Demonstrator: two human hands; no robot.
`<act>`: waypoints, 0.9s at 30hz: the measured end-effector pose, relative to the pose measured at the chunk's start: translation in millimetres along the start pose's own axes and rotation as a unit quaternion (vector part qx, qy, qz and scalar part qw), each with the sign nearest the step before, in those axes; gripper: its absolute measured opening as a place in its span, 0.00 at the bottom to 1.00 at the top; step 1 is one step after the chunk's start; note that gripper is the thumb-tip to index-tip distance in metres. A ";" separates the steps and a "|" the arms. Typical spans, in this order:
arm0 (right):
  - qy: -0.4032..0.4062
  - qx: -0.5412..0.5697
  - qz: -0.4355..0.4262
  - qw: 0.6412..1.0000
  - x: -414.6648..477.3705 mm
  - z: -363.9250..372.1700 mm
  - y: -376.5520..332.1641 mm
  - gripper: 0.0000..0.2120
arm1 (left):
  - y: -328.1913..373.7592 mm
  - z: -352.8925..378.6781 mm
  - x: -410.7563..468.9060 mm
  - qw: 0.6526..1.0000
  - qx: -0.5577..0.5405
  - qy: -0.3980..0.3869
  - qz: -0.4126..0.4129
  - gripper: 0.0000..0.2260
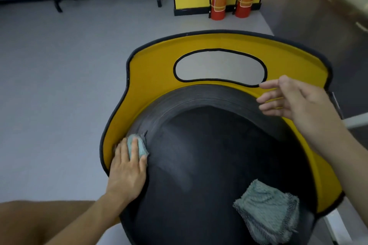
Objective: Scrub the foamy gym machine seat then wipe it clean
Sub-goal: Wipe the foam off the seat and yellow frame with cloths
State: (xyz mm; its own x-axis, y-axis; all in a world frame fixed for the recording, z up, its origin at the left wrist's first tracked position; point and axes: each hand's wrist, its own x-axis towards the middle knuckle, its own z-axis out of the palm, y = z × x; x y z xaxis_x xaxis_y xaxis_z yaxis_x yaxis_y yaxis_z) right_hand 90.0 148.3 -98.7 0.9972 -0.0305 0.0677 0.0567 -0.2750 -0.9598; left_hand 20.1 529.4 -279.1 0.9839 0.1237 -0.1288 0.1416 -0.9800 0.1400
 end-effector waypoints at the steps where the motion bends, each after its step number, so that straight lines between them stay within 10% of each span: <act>1: 0.006 0.005 0.002 1.000 -3.6 -3.5 -0.1 0.19 | 5.7 4.5 -14.4 1.000 0.017 0.013 0.001 0.33; 17: -0.036 0.054 0.059 0.996 -3.8 -66.8 55.6 0.31 | 273.6 15.0 163.7 0.983 0.047 -0.021 0.175 0.30; 21: -0.033 -0.183 0.025 0.982 7.3 -36.8 71.0 0.17 | 302.9 16.3 158.2 0.961 0.066 -0.029 0.267 0.29; 27: -0.176 -0.468 0.044 0.865 38.0 37.1 106.9 0.27 | 264.4 7.5 146.6 0.938 0.107 -0.038 0.329 0.29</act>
State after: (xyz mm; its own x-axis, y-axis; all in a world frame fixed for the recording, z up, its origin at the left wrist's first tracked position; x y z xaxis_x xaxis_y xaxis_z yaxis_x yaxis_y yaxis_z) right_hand 135.7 153.4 -208.8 0.9577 0.1587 -0.2400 0.0809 -0.9491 -0.3045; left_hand 200.9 287.2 -268.4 0.8389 -0.5220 -0.1541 -0.5261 -0.8503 0.0155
